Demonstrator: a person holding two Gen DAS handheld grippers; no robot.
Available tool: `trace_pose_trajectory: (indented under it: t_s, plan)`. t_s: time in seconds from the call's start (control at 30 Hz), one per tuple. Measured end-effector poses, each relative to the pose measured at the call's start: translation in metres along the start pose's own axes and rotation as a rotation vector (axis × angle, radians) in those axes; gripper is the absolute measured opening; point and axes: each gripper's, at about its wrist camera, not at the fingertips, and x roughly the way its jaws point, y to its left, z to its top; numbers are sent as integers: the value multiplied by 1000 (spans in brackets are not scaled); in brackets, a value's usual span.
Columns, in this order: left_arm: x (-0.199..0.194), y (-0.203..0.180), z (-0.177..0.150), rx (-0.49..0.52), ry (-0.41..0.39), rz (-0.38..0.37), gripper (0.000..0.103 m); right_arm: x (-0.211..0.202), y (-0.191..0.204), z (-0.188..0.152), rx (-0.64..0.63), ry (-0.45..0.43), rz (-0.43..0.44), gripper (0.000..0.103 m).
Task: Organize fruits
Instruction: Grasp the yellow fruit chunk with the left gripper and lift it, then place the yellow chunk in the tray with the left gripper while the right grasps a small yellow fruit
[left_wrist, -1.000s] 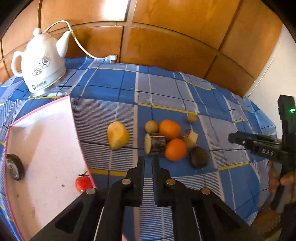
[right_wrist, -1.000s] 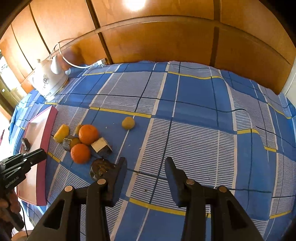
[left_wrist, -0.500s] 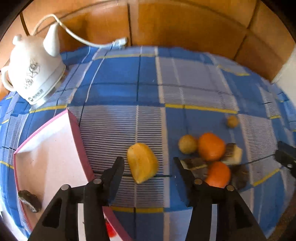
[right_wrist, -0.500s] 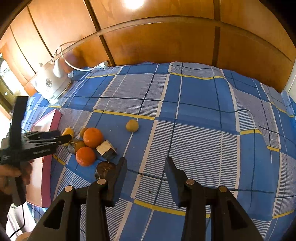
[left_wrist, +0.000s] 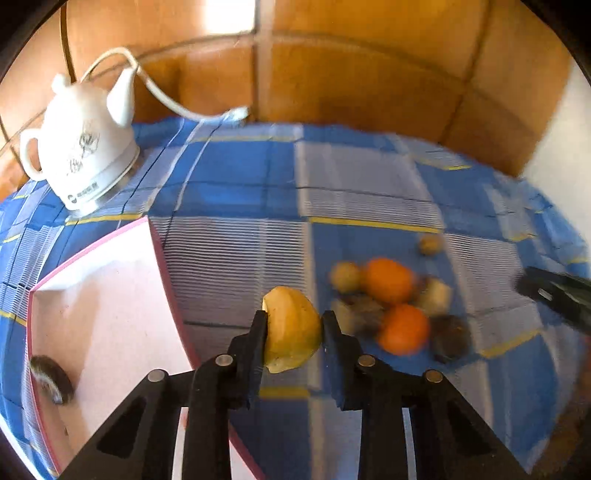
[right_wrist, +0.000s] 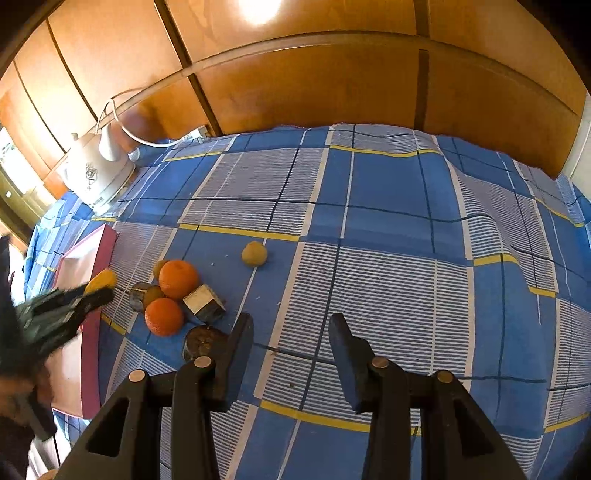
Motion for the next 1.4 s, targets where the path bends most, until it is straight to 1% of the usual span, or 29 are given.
trace_pose_trajectory:
  t_s: [0.07, 0.17, 0.3, 0.37, 0.4, 0.43, 0.5, 0.57, 0.63, 0.73, 0.87, 1.07, 1.17, 1.3, 1.33, 1.37, 1.4]
  plan:
    - [-18, -15, -17, 38, -36, -44, 29, 0, 0, 0, 1, -1, -7, 43]
    - [-31, -35, -43, 71, -56, -116, 29, 0, 1, -2, -4, 3, -12, 43]
    - [-26, -70, -75, 152, -65, -111, 29, 1, 1, -4, -9, 12, -10, 43]
    - [-15, -83, -89, 178, -42, -105, 29, 2, 0, -5, -3, 17, 7, 43]
    - [-10, -87, -94, 183, -34, -94, 31, 3, 0, -6, 0, 20, 21, 43]
    - [-5, -89, -98, 191, -46, -80, 34, 3, 1, -6, 0, 23, 33, 43]
    - [-1, -90, -101, 186, -53, -68, 35, 6, 3, -6, -4, 29, 45, 43]
    - [-1, -87, -99, 180, -49, -77, 35, 11, 6, -7, -3, 49, 71, 43]
    - [1, -84, -97, 161, -42, -98, 35, 14, 10, -7, -10, 60, 78, 43]
    - [3, -83, -101, 162, -48, -97, 35, 18, 16, -5, -19, 69, 84, 43]
    - [3, -83, -102, 158, -63, -91, 36, 27, 22, 6, -21, 75, 75, 43]
    - [0, -81, -106, 142, -75, -107, 36, 50, 28, 35, 2, 75, 67, 43]
    - [0, -79, -106, 136, -77, -116, 36, 69, 34, 50, 2, 96, 40, 43]
    - [0, -78, -106, 128, -80, -124, 36, 92, 40, 58, -13, 134, -3, 43]
    - [0, -78, -106, 126, -81, -125, 36, 98, 41, 59, -22, 146, -16, 38]
    - [0, -79, -106, 127, -82, -126, 36, 105, 43, 59, -42, 165, -39, 25]
    - [-1, -79, -106, 128, -83, -126, 36, 109, 44, 57, -61, 178, -60, 24]
